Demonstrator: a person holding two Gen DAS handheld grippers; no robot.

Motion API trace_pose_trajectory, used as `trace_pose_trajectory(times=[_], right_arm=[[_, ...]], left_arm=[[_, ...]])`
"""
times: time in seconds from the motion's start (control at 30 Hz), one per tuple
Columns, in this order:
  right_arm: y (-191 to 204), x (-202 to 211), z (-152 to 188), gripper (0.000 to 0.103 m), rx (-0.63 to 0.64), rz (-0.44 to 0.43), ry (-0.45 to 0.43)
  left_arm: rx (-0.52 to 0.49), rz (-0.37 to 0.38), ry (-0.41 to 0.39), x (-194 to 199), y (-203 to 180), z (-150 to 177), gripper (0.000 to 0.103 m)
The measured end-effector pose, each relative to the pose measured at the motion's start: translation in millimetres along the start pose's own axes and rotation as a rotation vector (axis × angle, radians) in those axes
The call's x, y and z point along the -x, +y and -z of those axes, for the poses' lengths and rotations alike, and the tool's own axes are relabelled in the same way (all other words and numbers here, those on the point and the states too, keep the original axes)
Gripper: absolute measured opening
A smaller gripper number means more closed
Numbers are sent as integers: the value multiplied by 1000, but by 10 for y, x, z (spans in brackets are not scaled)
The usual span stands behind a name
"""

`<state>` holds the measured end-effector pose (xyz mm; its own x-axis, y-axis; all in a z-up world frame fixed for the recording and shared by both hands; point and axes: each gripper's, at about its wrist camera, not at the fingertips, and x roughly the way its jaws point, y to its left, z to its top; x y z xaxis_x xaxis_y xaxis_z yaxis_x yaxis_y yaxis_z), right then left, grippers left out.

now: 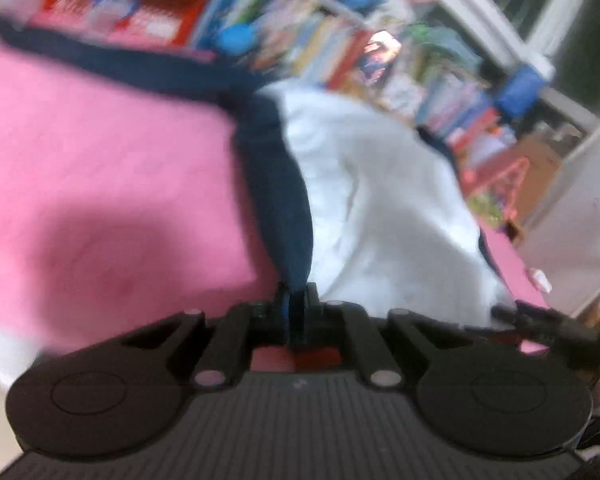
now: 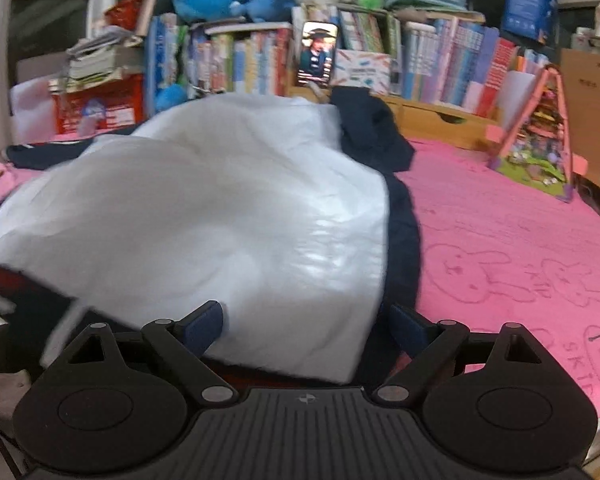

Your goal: Fold clothes

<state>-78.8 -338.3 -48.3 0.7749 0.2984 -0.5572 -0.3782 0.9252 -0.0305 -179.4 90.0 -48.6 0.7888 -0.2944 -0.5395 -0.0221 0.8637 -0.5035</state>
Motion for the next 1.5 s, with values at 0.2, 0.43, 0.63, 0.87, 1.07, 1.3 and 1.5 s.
trace_pose_trajectory(times=[0.2,0.43,0.63,0.87,1.07,1.3,1.5], right_arm=[[-92,-91,15,93,-3,-18,14],[-124,-48,56,84,-9,-43,32],[-200,-1,63,84,-55,-80,60],[-501,199,-256,79,-117,-174,65],[-708,-117,-1186,83,-118,-95,-81],[-473,-1762,-2327,93,-83,99,-2],[-486,-3102,-2551,95,-233,383,318]], left_arm=[[-181,-152,-30,267,-176,-146,29],[-312,-178,-225,-62,-669,-789,38],[-439,-137,-128,-1287,-1152,-1067,44],[-448,-218,-5,-1903,-1030,-1057,44],[-448,-250,3,-1986,-976,-974,48],[-462,-265,5,-2004,-1003,-975,50],[-455,-262,7,-2044,-1007,-1005,51]])
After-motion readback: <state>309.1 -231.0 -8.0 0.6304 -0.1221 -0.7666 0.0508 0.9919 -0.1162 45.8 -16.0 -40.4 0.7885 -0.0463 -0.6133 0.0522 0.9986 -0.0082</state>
